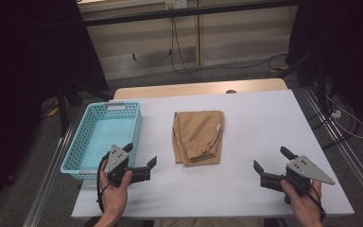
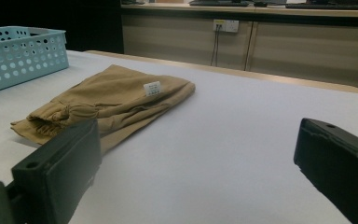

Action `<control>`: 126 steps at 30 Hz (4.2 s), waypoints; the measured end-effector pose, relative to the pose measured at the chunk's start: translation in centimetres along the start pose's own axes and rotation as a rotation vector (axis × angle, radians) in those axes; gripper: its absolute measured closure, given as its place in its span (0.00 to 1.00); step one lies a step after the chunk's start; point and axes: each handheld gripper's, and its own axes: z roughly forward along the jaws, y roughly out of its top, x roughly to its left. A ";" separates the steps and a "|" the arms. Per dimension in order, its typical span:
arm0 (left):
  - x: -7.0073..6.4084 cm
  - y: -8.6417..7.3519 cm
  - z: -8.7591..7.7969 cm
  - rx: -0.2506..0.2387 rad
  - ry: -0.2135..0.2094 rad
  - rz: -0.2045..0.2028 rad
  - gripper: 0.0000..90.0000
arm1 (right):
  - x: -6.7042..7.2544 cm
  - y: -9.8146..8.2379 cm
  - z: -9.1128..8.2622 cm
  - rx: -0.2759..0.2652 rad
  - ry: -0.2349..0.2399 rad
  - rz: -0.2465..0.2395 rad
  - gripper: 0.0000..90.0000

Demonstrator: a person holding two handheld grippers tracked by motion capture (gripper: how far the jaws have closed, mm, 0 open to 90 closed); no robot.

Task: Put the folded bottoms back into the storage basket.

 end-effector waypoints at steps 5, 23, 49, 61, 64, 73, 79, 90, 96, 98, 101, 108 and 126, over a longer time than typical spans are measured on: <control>-0.2 0.0 0.0 -0.003 -0.008 0.003 0.03 | 0.1 -0.1 0.2 0.005 0.004 -0.002 0.01; -0.5 0.3 0.5 0.009 -0.007 0.018 0.02 | 0.0 -0.1 0.2 0.003 0.005 -0.004 0.01; -1.2 2.1 3.3 0.013 -0.066 0.064 0.04 | 0.2 0.0 0.2 0.000 0.018 -0.007 0.01; -1.0 3.3 5.5 0.052 -0.115 0.051 0.06 | 0.1 0.0 0.2 0.004 0.023 -0.003 0.01; -1.1 3.6 6.2 0.067 -0.124 0.051 0.06 | 0.2 0.0 0.2 0.004 0.025 -0.006 0.01; -0.6 4.6 8.0 0.118 -0.131 0.025 0.08 | 0.2 0.0 0.2 0.006 0.028 -0.002 0.01; 0.0 5.7 9.1 0.138 -0.143 0.015 0.08 | 0.2 0.0 0.2 0.005 0.029 -0.002 0.01; 1.1 7.0 11.8 0.187 -0.122 -0.029 0.08 | 0.2 -0.1 0.2 0.009 0.026 -0.004 0.01; 1.5 7.5 13.2 0.197 -0.105 -0.033 0.08 | 0.2 -0.1 0.2 0.009 0.026 -0.004 0.01; 1.5 7.4 13.7 0.203 -0.101 -0.033 0.08 | 0.2 -0.1 0.2 0.010 0.027 -0.005 0.01; 1.4 7.3 14.4 0.229 -0.085 -0.052 0.08 | 0.2 -0.1 0.2 0.009 0.028 -0.004 0.01; 1.5 6.5 16.0 0.300 -0.084 -0.095 0.10 | 0.1 -0.2 0.3 0.028 0.027 -0.002 0.01; 1.3 3.9 18.4 0.495 -0.117 -0.146 0.20 | 0.2 -0.2 0.4 0.033 0.045 -0.005 0.01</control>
